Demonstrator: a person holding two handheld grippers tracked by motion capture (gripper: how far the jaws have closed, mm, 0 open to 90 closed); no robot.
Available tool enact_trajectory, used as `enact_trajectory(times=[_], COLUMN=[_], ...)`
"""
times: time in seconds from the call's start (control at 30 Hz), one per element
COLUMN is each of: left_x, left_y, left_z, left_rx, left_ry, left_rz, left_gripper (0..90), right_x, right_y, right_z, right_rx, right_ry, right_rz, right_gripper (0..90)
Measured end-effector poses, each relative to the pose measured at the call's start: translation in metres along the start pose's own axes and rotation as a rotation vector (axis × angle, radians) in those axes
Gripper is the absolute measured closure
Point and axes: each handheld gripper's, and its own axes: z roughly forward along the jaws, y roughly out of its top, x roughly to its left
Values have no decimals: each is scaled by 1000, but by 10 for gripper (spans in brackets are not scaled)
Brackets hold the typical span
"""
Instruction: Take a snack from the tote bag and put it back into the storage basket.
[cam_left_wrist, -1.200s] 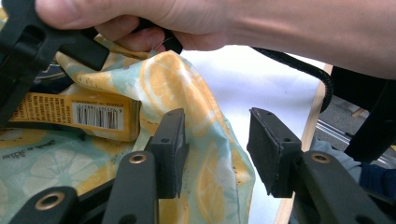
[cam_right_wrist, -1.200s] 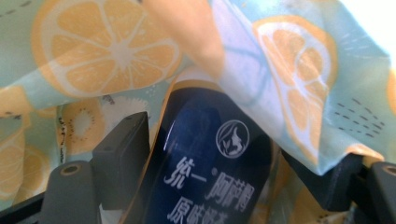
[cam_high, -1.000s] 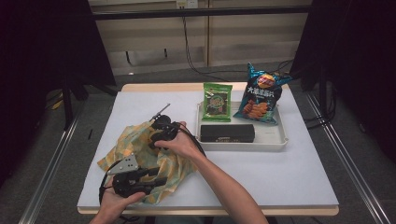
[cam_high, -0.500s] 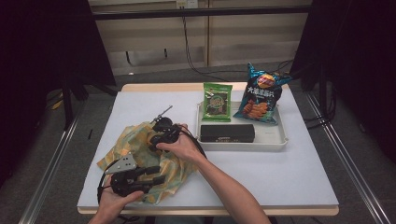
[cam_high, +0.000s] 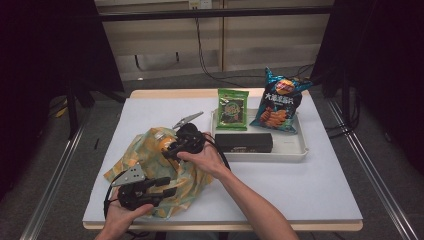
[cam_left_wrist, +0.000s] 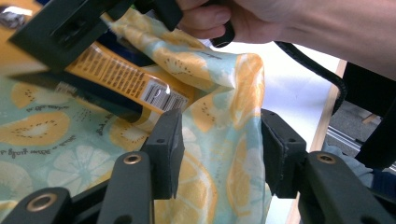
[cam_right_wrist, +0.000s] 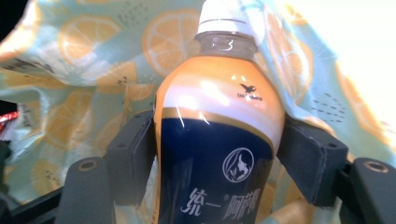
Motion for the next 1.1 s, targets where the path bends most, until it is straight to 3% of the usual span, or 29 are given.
enact_trajectory(times=[0.23,0.53,0.8,1.1], left_x=[0,-2,-7,-7], left_y=[0,0,0,0], left_z=[0,-1,0,1], left_rx=[-1,-22,-22,-14], left_ry=[5,-10,-46,-54], left_rz=[-5,4,23,25], left_gripper=[530,495,593,600], right_x=[1,11,19,28], right_y=[-6,-22,-36,-43], right_z=[-19,-38,-49,-49], right_rx=[-111,-171,-172,-167], right_ry=[7,26,38,39], right_rz=[-9,-69,-129,-158], right_gripper=[309,309,304,299])
